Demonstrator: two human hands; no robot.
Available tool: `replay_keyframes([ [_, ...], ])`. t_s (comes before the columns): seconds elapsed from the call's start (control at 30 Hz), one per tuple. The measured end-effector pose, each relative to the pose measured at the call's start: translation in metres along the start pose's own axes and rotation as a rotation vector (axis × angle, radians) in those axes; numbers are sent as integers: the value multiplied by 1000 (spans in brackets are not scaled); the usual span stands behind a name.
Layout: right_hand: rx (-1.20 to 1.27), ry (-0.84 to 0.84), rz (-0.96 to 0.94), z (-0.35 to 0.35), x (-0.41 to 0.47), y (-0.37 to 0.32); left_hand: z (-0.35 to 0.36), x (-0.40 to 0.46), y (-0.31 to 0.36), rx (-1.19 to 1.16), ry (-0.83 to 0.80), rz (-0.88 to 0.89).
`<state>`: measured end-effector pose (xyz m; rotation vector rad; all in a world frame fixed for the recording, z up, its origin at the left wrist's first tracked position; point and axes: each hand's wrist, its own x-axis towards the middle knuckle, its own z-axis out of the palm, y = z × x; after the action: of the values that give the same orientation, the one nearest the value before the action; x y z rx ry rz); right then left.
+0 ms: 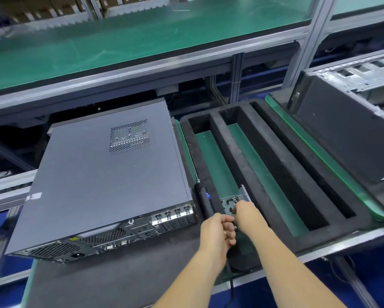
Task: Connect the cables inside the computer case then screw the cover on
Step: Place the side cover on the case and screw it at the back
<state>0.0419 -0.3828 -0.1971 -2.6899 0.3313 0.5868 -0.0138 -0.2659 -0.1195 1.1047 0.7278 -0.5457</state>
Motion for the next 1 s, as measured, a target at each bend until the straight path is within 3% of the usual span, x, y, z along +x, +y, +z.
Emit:
replay_keyframes([
  [0.2, -156, -63, 96, 16, 6, 10, -12, 1, 2, -40, -69, -45],
  [0.73, 91, -54, 128, 12, -4, 4, -9, 4, 4, -286, -75, -103],
  [0.87, 295, 73, 125, 14, -11, 3, 3, 10, 20, -316, -91, -98],
  [1.0, 414, 221, 141, 14, -17, 9, 8, 11, 37, -156, -208, -101],
])
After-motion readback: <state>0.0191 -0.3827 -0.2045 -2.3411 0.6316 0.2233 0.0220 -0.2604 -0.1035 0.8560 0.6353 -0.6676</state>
